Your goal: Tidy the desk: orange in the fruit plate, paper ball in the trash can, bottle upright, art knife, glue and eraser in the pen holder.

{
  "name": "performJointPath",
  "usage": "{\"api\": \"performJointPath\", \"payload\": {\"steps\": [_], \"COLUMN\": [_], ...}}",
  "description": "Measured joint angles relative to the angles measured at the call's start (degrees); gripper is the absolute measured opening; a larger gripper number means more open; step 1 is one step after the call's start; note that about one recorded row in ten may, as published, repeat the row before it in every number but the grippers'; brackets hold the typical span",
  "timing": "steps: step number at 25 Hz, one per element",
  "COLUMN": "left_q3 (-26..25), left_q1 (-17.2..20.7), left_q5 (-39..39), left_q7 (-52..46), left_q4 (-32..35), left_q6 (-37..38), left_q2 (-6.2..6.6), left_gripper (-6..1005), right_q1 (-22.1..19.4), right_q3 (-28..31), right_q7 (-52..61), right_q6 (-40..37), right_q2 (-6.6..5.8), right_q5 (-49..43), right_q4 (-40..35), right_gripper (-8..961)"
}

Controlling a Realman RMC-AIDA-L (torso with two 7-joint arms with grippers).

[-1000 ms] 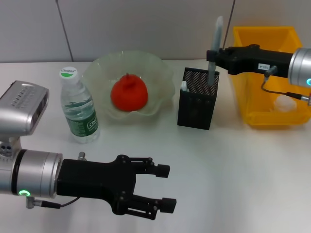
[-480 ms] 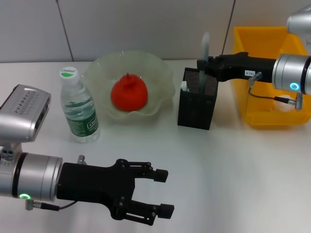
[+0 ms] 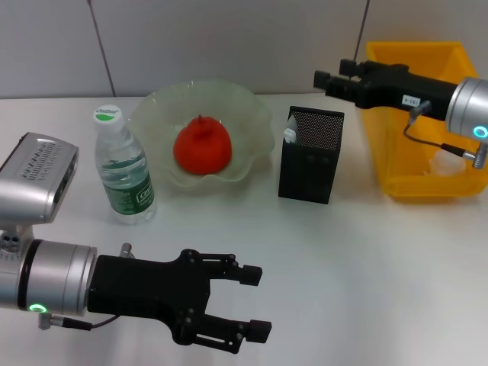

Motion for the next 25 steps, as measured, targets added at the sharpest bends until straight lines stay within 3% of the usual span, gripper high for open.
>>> {"api": "performJointPath", "payload": {"steps": [5,8,9,11,14,16,21,25], "left_q3": [-0.16,-0.41,-0.41,-0.57,-0.56,-0.49,-3.12,-5.20], "left_q1": [-0.01,0.00,0.00,-0.23,-0.50,-0.27,0.97,1.86], "left_q5": [0.00,-0.14,-0.14,-0.37,-0.37,-0.31,-0.45,-0.45], "left_q7": [0.04,0.83,0.83,2.47,3.44,4.90,8.85,12.01], "left_q4": [0.00,-0.50,-0.50,-2.66,-4.12,-4.61,-5.09,-5.86], "left_q6": [-0.56,-2.62,-2.62,-4.25,-5.48,-6.82,-7.45,-8.82], "left_q2": [-0.06,-0.34,-0.34,-0.47,-0.44,-0.29,-0.13,-0.07], "left_gripper": [828,828,829,829,829,829,829,829], "right_q1": [-3.00,-7.66,-7.66,-11.48,-13.37,-14.70,-14.93,-14.49], "right_q3": [0.71,0.83,0.83,0.83,0.76,0.60,0.84,0.55], "right_q7": [-2.52,-6.93,-6.93,-8.76,-8.87,-8.88,-8.64,-8.59], "right_q6": [-3.86,-14.95,-14.95,-26.16,-31.99,-37.88,-43.00,-43.44], "right_q2": [-0.22,-0.81,-0.81,-1.49,-2.06,-3.23,-4.57,-4.64], "right_q5": [8.26,19.24,19.24,23.35,23.30,20.10,8.72,2.73], "right_q4": [-0.13,0.04,0.04,0.24,0.86,2.92,4.80,4.84], "right_gripper": [648,728,749,792,792,791,791,790]}}
